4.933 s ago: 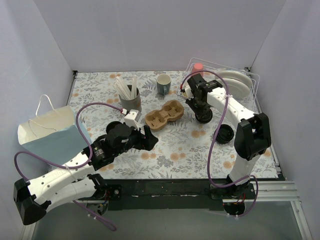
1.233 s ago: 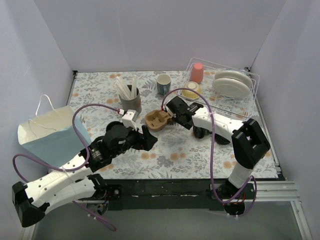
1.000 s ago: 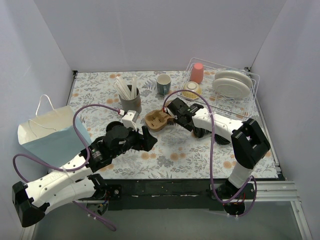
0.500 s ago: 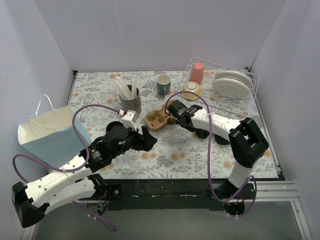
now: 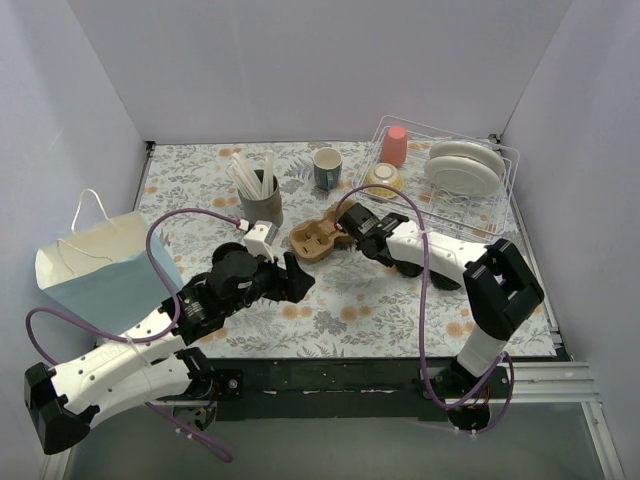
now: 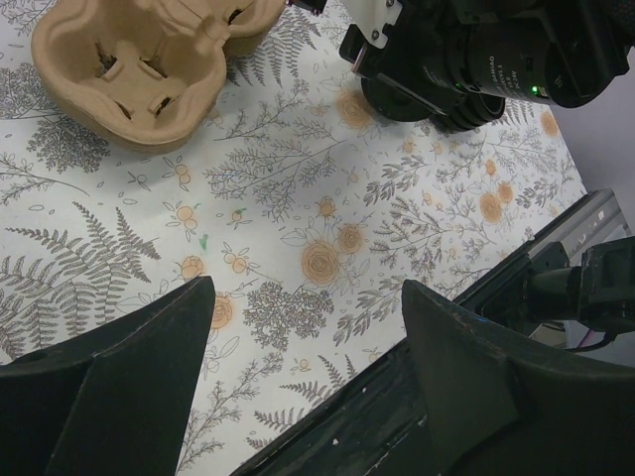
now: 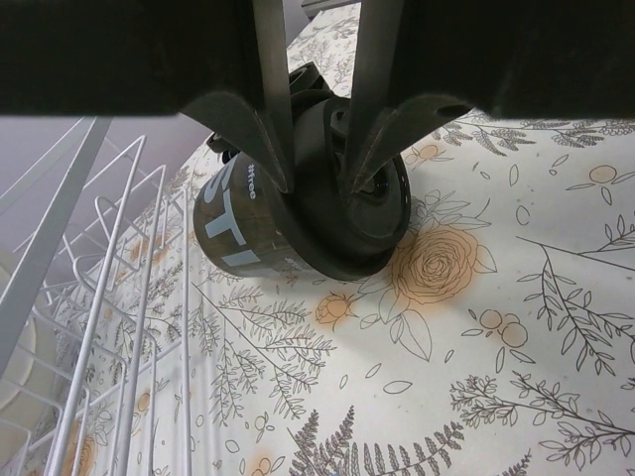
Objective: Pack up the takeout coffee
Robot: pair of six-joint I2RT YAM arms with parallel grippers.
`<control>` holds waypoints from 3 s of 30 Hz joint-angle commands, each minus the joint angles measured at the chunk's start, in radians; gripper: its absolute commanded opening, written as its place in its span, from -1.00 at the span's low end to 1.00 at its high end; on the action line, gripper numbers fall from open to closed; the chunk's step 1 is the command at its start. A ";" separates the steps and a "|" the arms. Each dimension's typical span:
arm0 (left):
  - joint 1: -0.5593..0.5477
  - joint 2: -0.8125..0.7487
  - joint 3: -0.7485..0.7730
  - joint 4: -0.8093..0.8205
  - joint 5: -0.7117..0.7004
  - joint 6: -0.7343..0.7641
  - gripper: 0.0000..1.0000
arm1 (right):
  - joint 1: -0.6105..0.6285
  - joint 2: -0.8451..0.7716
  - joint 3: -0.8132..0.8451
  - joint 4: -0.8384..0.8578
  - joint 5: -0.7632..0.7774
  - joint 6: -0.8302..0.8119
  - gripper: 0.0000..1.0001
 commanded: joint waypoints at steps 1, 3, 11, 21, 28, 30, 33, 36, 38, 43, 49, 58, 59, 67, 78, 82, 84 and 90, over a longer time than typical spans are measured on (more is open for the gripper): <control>0.001 -0.006 -0.007 0.011 -0.003 0.003 0.52 | 0.007 -0.037 0.000 0.004 0.028 0.003 -0.32; 0.001 -0.010 -0.009 0.008 -0.003 0.004 0.52 | 0.012 -0.034 0.006 -0.004 0.030 0.005 -0.29; 0.001 -0.001 -0.007 0.013 0.005 0.006 0.52 | 0.022 -0.052 0.005 -0.023 0.051 0.002 -0.22; 0.002 -0.009 -0.010 0.014 0.005 0.006 0.52 | 0.022 -0.031 -0.011 0.007 0.084 -0.021 -0.35; 0.002 -0.018 -0.012 0.016 0.004 0.004 0.52 | 0.024 -0.029 0.002 0.020 0.091 -0.044 -0.31; 0.002 -0.016 -0.012 0.014 0.004 0.003 0.52 | 0.024 -0.028 0.005 0.022 0.091 -0.049 -0.31; 0.002 -0.015 -0.012 0.016 0.004 0.003 0.52 | 0.027 -0.025 0.009 0.020 0.085 -0.050 -0.29; 0.002 -0.013 -0.013 0.017 0.002 0.001 0.53 | 0.036 -0.022 -0.003 0.020 0.081 -0.049 -0.29; 0.002 -0.015 -0.013 0.016 0.004 0.001 0.52 | 0.044 -0.022 -0.010 0.023 0.073 -0.049 -0.29; 0.002 -0.012 -0.013 0.016 0.002 0.003 0.52 | 0.047 -0.006 -0.015 0.033 0.078 -0.058 -0.28; 0.001 -0.019 -0.013 0.014 -0.001 0.003 0.52 | 0.047 0.012 -0.009 0.036 0.097 -0.063 -0.30; 0.001 -0.021 -0.013 0.011 -0.004 0.001 0.52 | 0.047 0.040 -0.006 0.045 0.136 -0.079 -0.36; 0.001 -0.021 -0.013 0.013 -0.004 0.001 0.52 | 0.047 0.046 -0.006 0.048 0.146 -0.082 -0.37; 0.001 -0.021 -0.012 0.011 -0.006 0.003 0.52 | 0.047 0.066 -0.015 0.071 0.179 -0.093 -0.66; 0.002 -0.022 -0.012 0.011 -0.006 0.003 0.52 | 0.050 -0.001 0.009 0.079 0.196 -0.060 -0.97; 0.001 -0.024 -0.009 0.010 -0.009 0.003 0.52 | 0.050 -0.047 0.048 0.092 0.176 0.003 -0.97; 0.002 -0.026 -0.009 0.010 -0.009 0.006 0.52 | 0.047 -0.081 0.077 0.100 0.128 0.040 -0.97; 0.001 -0.025 -0.003 0.002 -0.009 0.006 0.53 | -0.017 -0.211 0.028 0.219 0.004 0.219 -0.97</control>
